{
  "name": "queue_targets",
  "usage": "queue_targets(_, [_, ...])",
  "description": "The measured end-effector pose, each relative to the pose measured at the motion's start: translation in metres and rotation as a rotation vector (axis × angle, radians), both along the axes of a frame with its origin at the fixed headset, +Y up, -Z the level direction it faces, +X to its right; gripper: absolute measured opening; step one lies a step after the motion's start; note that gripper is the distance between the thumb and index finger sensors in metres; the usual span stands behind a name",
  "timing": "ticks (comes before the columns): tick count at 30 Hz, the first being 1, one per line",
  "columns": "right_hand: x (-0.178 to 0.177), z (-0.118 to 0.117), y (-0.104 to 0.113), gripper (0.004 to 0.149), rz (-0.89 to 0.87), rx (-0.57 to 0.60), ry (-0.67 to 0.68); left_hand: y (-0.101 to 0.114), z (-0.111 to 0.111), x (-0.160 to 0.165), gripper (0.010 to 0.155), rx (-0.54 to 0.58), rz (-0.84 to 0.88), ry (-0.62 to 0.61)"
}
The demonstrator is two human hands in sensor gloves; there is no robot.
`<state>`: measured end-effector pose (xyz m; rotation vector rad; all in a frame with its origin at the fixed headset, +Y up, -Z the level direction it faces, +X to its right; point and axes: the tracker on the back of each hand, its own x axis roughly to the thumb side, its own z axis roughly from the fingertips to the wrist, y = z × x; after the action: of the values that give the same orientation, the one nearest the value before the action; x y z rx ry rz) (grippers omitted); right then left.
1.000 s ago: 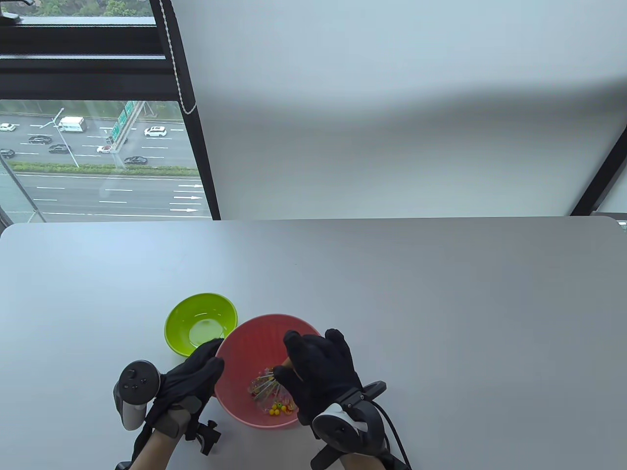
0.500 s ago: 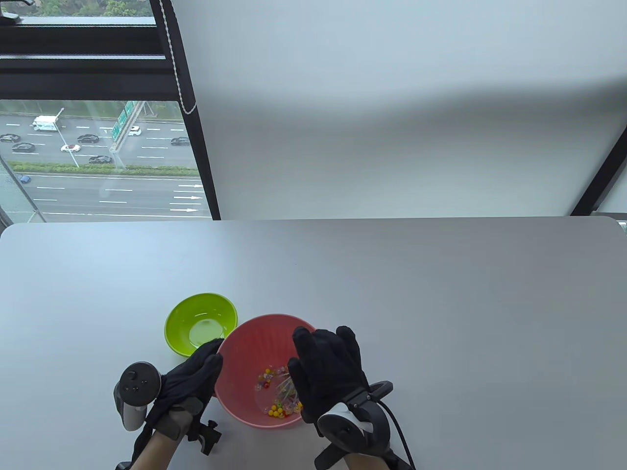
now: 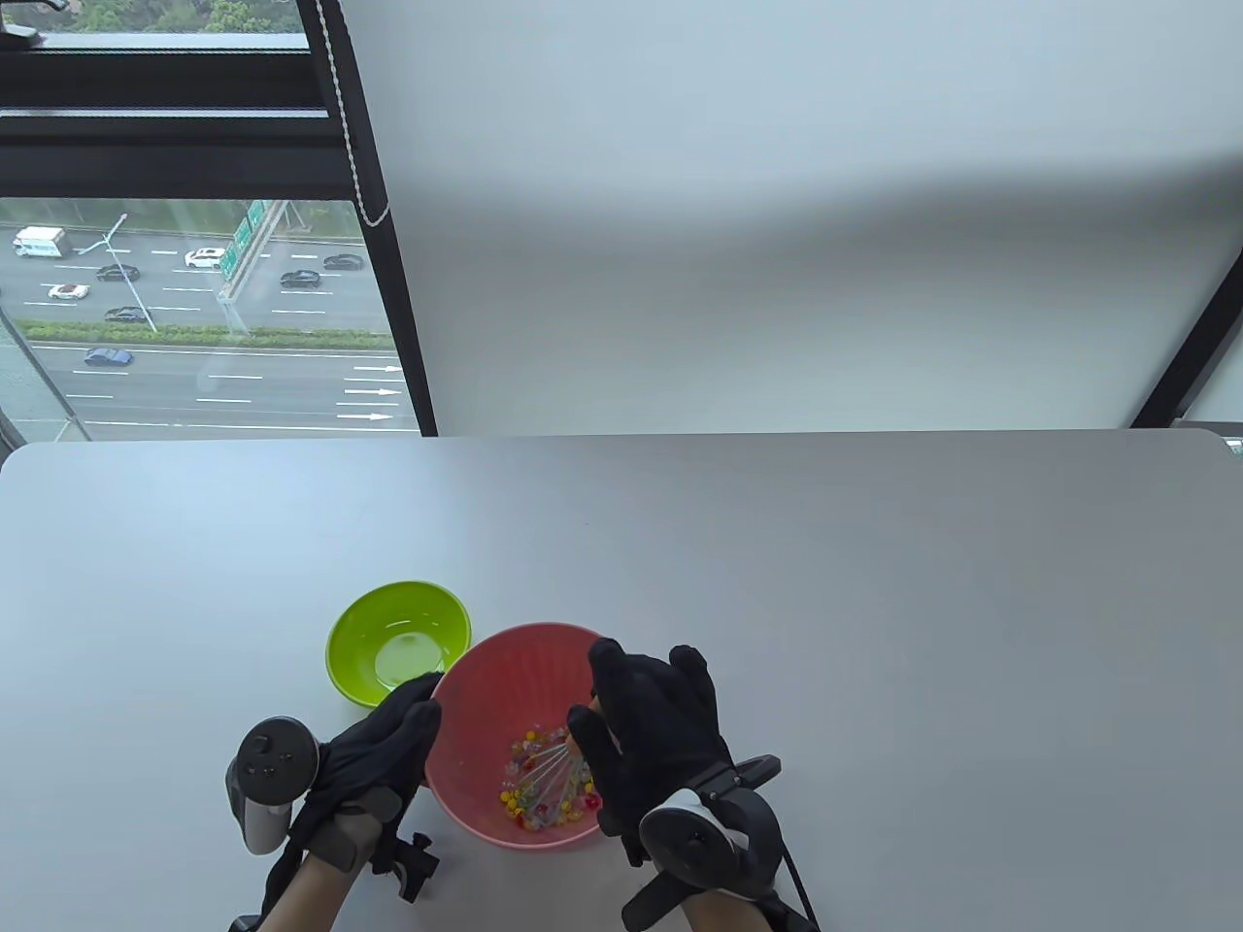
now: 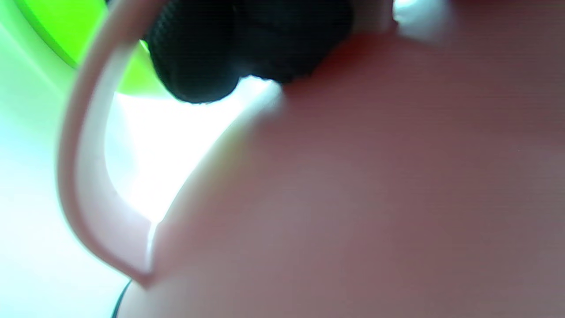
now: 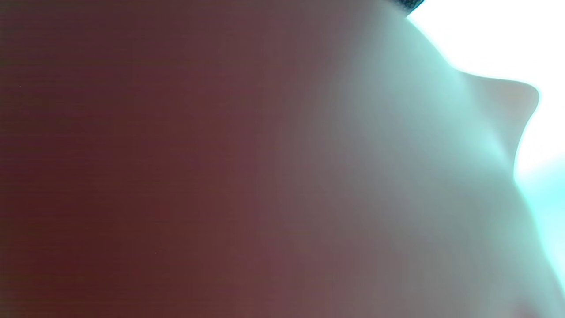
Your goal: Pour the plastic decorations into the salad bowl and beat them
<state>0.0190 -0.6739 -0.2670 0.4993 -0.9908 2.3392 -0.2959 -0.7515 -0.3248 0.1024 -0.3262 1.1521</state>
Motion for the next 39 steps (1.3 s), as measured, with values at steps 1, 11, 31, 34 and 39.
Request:
queue_targets(1, [-0.0006,0.0002,-0.0002,0.065,0.0,0.0,0.001,0.0,0.0,-0.0001,0.069,0.0,0.0,0.0])
queue_targets(11, [-0.0037,0.0014,-0.001,0.06,0.031,0.02,-0.015,-0.0001,-0.0002,0.0,0.069,-0.006,0.008,-0.002])
queue_targets(31, [0.0,0.008,0.007,0.06,0.17,0.152,-0.104,-0.0003,-0.0003,0.0001,0.069,-0.006,0.017,-0.004])
queue_targets(34, [0.0022,0.0074,0.0074,0.06,0.147,0.134,-0.099,-0.0002,-0.0003,0.0,0.07,-0.005,0.015,-0.004])
queue_targets(39, [0.0038,0.0063,0.0076,0.061,0.121,0.109,-0.091,-0.0002,-0.0003,0.0,0.07,-0.006,0.015,-0.005])
